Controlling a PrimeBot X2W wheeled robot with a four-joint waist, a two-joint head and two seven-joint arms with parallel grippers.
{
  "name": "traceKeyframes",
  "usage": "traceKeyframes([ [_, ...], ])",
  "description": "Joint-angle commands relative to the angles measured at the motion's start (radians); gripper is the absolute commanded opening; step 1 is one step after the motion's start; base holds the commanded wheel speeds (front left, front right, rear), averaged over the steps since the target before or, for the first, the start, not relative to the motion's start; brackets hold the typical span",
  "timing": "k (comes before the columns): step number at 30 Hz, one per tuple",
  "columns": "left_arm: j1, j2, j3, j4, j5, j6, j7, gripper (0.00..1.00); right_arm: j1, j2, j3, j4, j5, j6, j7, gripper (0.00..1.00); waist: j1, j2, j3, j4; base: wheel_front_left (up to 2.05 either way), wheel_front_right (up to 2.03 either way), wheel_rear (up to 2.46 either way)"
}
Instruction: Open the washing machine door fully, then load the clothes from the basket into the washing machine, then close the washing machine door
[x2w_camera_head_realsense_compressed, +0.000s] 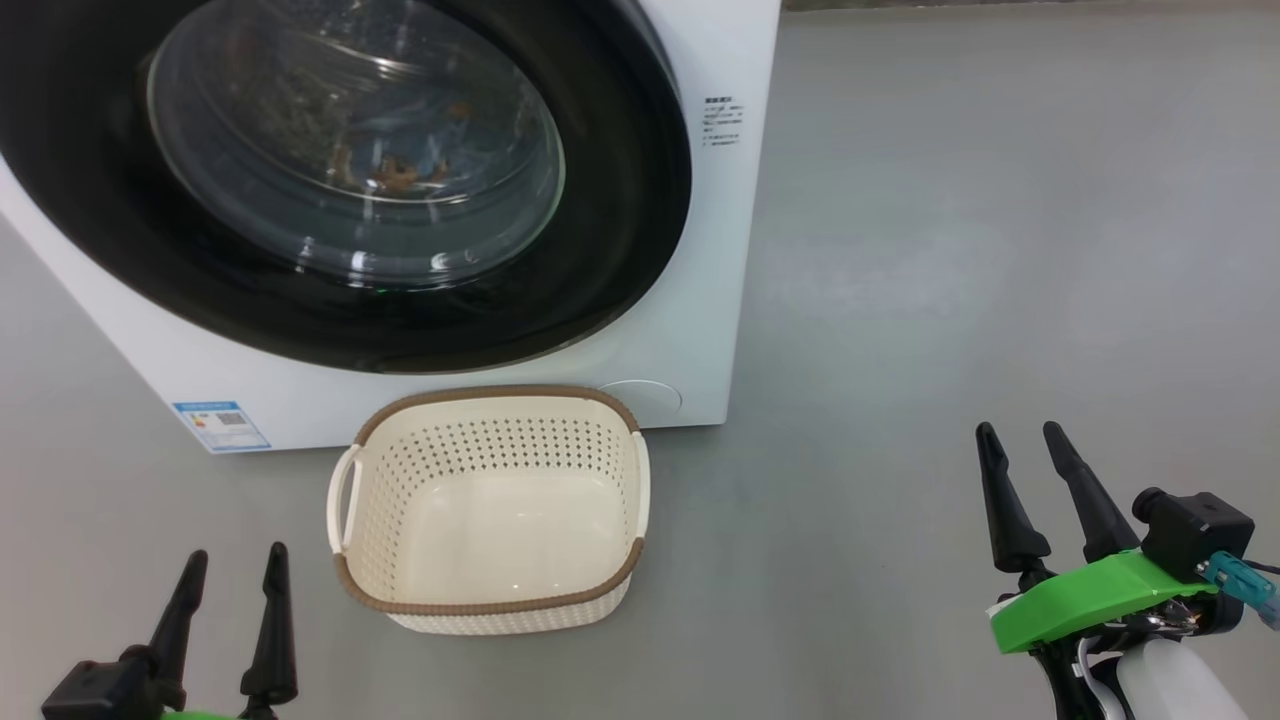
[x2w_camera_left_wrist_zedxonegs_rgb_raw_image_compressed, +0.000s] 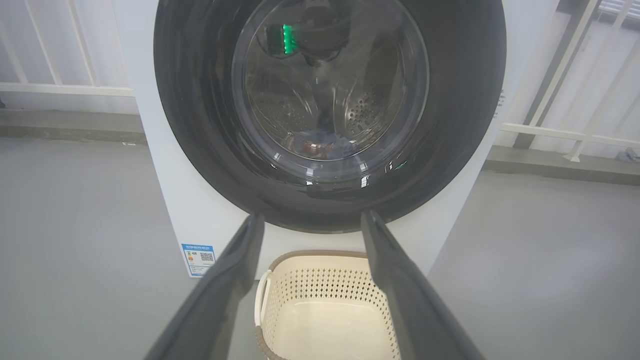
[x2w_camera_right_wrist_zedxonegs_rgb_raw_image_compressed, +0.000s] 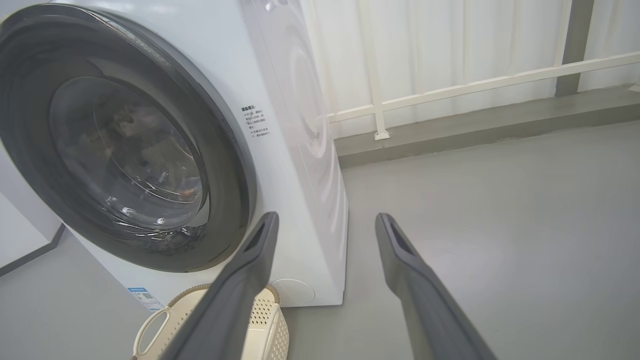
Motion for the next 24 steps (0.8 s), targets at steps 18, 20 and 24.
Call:
traceKeyframes([
  [18, -0.005, 0.033, 0.042, -0.03, 0.012, 0.001, -0.006, 1.0, 0.025, 0.001, -0.006, -0.037, 0.003, 0.0, -0.005, 1.0, 0.0, 0.0, -0.001, -0.038, 0.0, 0.0, 0.0],
  [20, -0.004, 0.035, 0.039, -0.028, 0.014, 0.001, -0.006, 1.0, 0.026, 0.002, -0.007, -0.037, 0.003, 0.0, -0.005, 1.0, 0.0, 0.0, -0.001, -0.038, 0.0, 0.0, 0.0],
  [24, -0.005, 0.037, 0.034, -0.026, 0.014, 0.001, -0.006, 1.0, 0.025, 0.001, -0.006, -0.039, 0.004, 0.0, -0.005, 1.0, 0.0, 0.0, 0.0, -0.038, 0.0, 0.0, 0.0],
])
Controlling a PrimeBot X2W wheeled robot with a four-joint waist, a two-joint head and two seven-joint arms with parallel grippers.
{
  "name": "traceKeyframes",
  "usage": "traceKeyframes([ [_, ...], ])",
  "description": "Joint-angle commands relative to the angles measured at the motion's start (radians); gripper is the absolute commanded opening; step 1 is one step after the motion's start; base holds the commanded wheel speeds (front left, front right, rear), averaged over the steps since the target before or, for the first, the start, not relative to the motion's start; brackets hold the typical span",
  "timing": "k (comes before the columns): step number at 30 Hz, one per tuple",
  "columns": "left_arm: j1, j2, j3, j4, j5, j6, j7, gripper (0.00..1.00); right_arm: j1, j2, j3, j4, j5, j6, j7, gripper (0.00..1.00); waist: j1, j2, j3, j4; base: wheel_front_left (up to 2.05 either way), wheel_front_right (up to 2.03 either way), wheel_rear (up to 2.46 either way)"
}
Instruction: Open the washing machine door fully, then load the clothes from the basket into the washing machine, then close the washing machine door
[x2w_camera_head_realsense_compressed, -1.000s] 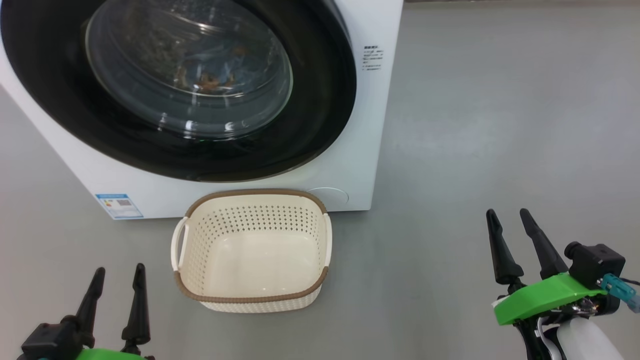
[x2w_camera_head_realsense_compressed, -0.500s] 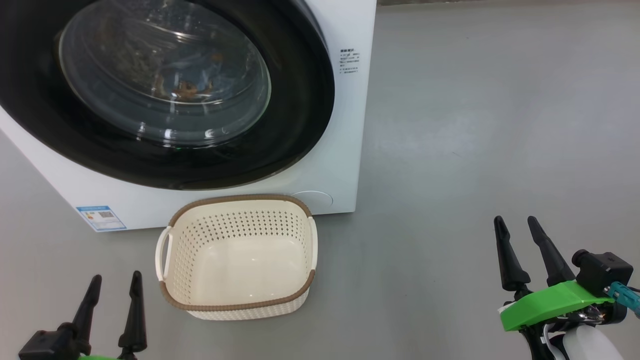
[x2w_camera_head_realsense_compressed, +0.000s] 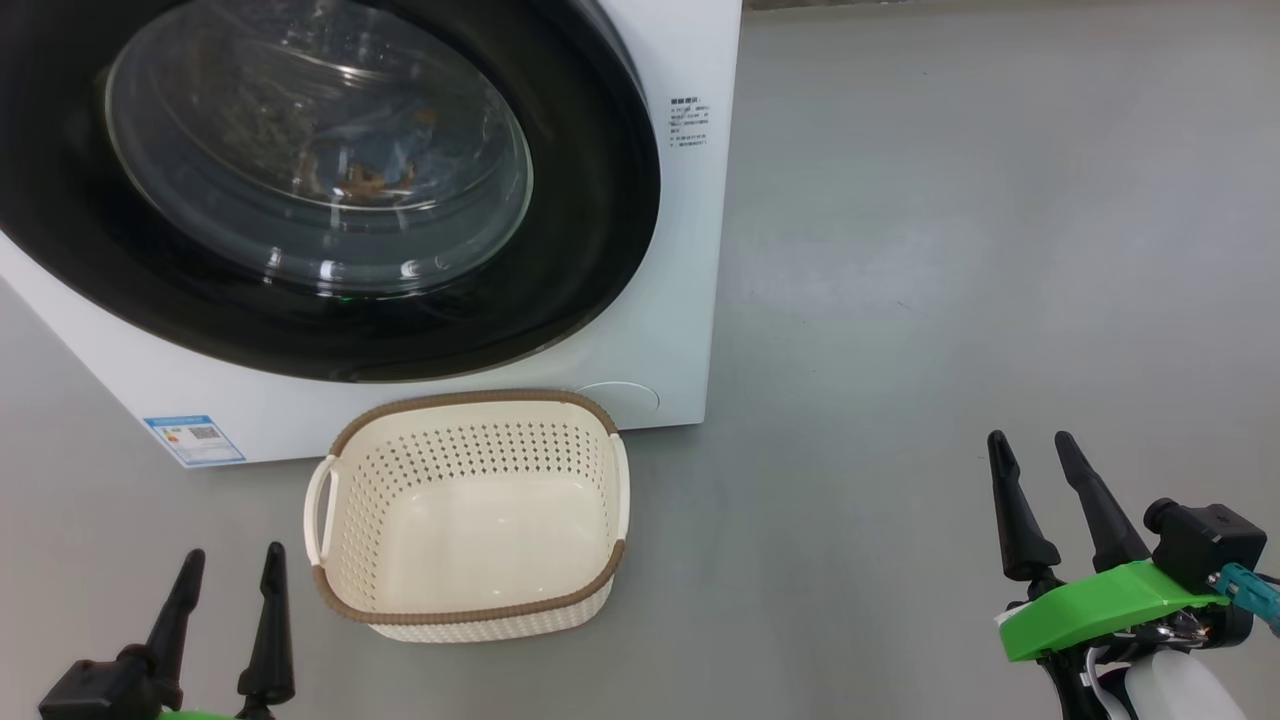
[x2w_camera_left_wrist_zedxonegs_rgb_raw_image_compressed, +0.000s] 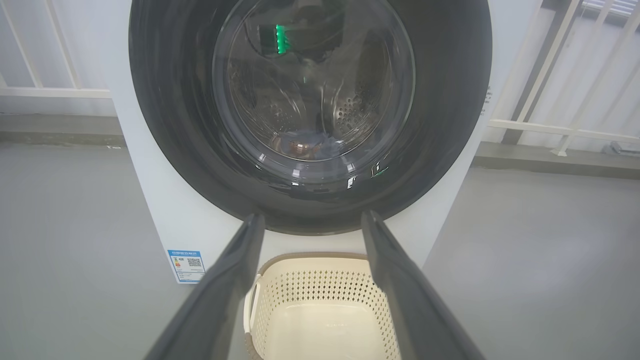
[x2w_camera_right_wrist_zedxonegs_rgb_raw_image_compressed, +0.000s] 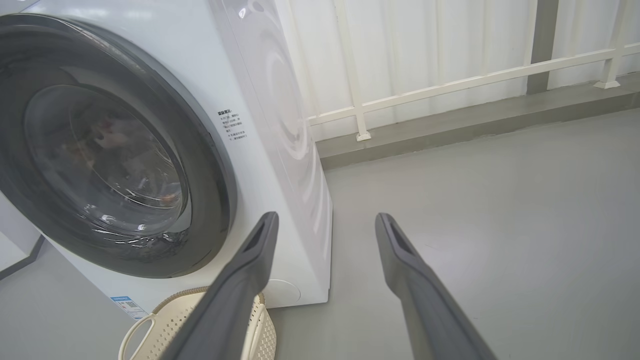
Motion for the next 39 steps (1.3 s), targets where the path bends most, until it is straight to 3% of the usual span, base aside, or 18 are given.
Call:
traceKeyframes([
  [1, -0.008, 0.029, 0.033, -0.024, 0.013, 0.001, -0.006, 1.0, 0.002, -0.004, 0.019, -0.028, 0.004, 0.0, -0.005, 1.0, 0.0, 0.0, 0.001, 0.0, 0.0, 0.0, 0.0],
  [17, -0.003, 0.024, 0.045, -0.019, 0.025, 0.001, -0.006, 1.0, 0.007, -0.003, 0.016, -0.033, 0.004, 0.0, -0.005, 1.0, 0.0, 0.0, -0.007, -0.003, 0.0, 0.0, 0.0],
  [18, 0.0, -0.002, 0.005, 0.005, 0.007, 0.0, 0.0, 0.0, 0.012, 0.001, -0.001, -0.004, 0.0, 0.0, 0.0, 0.0, 0.0, 0.0, -0.007, -0.003, 0.0, 0.0, 0.0],
  [23, 0.019, -0.04, -0.009, 0.058, 0.003, 0.0, 0.002, 0.0, 0.053, 0.024, 0.002, 0.058, 0.002, 0.0, 0.002, 0.0, 0.0, 0.0, -0.007, -0.003, 0.0, 0.0, 0.0],
  [29, 0.016, -0.046, -0.001, 0.052, -0.057, 0.0, 0.021, 0.0, 0.053, 0.027, -0.006, 0.049, 0.058, 0.0, 0.019, 0.0, 0.0017, 0.0, -0.012, -0.001, 0.0, 0.0, 0.0],
  [39, 0.009, -0.055, 0.01, 0.044, -0.157, 0.001, 0.05, 0.0, 0.05, 0.031, -0.02, 0.038, 0.152, 0.0, 0.049, 0.0, 0.0, 0.0, -0.015, 0.003, 0.0, 0.0, 0.0],
])
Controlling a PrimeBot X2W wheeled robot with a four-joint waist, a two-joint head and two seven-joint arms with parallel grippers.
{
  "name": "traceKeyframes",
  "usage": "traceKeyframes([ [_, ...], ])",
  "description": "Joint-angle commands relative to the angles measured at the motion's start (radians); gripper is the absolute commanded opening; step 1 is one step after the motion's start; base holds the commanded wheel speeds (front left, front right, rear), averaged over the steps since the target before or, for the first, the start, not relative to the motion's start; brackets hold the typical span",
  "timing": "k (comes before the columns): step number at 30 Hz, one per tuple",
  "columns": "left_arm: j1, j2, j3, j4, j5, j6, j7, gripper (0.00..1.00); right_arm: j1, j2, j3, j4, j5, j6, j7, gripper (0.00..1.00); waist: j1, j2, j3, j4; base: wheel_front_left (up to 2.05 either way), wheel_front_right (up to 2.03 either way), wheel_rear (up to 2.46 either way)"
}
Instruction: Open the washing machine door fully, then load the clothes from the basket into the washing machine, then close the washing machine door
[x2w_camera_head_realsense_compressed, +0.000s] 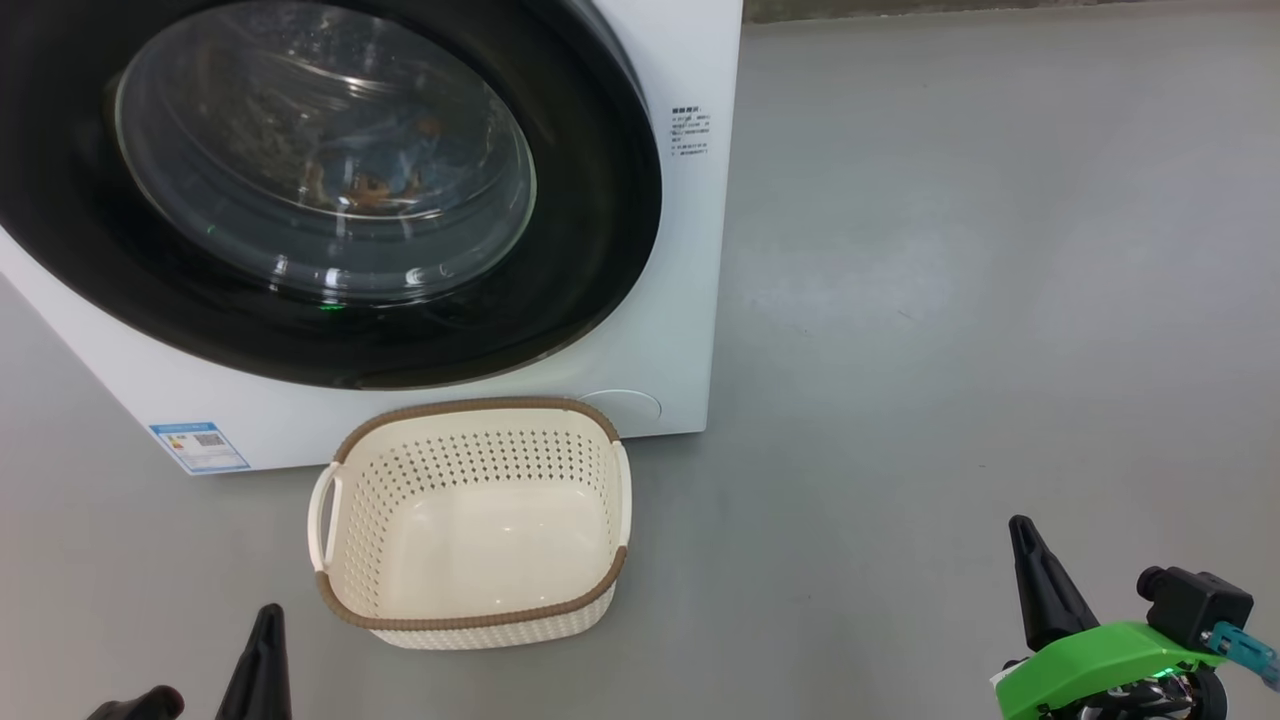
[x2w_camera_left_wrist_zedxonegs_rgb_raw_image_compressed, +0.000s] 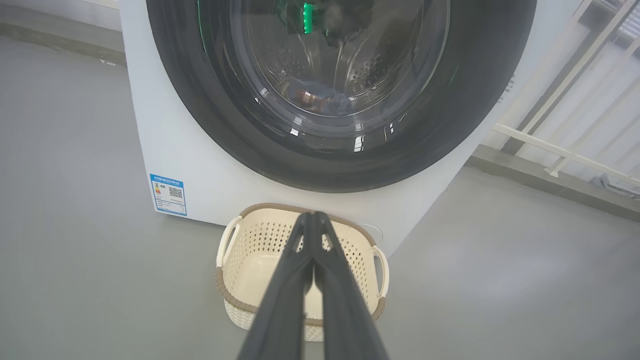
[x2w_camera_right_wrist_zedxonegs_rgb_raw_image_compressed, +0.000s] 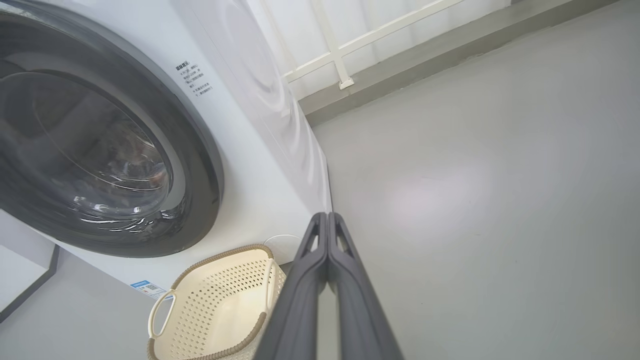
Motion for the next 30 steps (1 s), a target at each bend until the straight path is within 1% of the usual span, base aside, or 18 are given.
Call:
traceKeyframes([
  [1, -0.027, 0.009, 0.016, -0.029, -0.025, 0.001, 0.006, 0.0, -0.025, -0.004, -0.013, -0.03, 0.028, 0.0, 0.006, 0.0, -0.0001, 0.0, -0.001, 0.001, 0.0, 0.0, 0.0],
  [30, -0.046, -0.017, 0.049, -0.051, -0.314, 0.001, 0.091, 0.0, -0.03, 0.007, -0.055, -0.066, 0.299, 0.0, 0.092, 0.0, -0.0001, 0.0, -0.014, 0.011, 0.0, 0.0, 0.0],
])
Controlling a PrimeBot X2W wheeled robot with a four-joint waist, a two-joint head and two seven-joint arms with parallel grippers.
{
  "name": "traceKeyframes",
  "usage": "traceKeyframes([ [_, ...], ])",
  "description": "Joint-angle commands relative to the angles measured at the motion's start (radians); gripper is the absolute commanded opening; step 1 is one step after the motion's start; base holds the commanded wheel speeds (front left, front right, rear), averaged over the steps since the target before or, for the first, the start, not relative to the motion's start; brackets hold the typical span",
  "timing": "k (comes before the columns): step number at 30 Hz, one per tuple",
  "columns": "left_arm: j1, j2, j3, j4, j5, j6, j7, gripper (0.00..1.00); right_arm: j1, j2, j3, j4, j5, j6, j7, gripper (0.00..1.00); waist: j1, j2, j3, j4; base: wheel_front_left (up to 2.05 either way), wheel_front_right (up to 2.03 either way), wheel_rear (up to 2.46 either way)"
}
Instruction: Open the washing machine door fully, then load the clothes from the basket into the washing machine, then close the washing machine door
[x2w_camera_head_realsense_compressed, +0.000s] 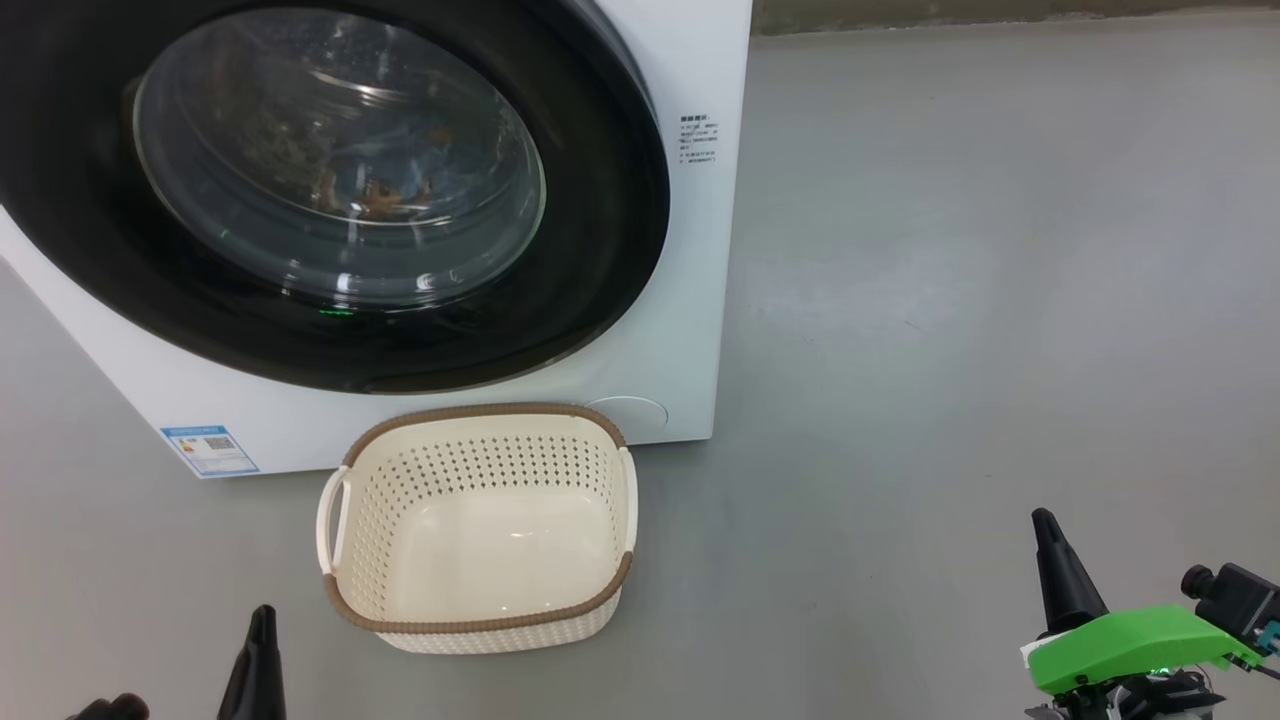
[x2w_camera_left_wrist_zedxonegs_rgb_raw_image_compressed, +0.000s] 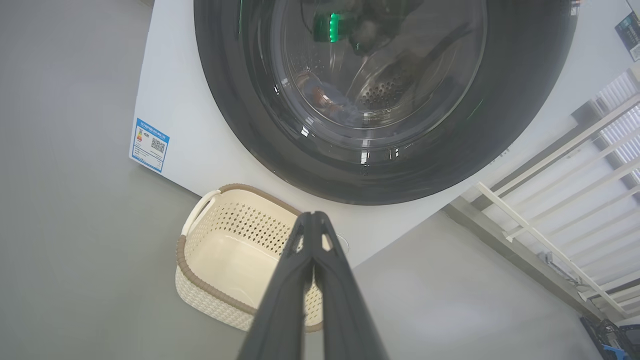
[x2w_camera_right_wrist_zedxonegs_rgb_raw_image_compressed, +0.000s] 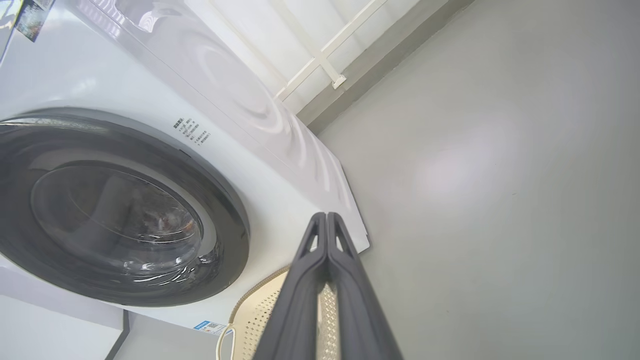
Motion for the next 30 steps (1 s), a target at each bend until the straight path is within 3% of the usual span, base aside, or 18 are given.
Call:
traceKeyframes([
  [1, -0.042, 0.012, 0.022, -0.033, -0.032, 0.001, 0.007, 0.0, -0.03, -0.009, 0.0, -0.032, 0.032, 0.0, 0.007, 0.0, -0.0001, -0.0001, -0.001, 0.001, 0.0, 0.0, 0.0],
  [30, -0.062, -0.014, 0.055, -0.055, -0.321, 0.001, 0.092, 0.0, -0.035, 0.003, -0.042, -0.068, 0.302, 0.0, 0.093, 0.0, -0.0001, -0.0001, -0.014, 0.011, 0.0, 0.0, 0.0],
])
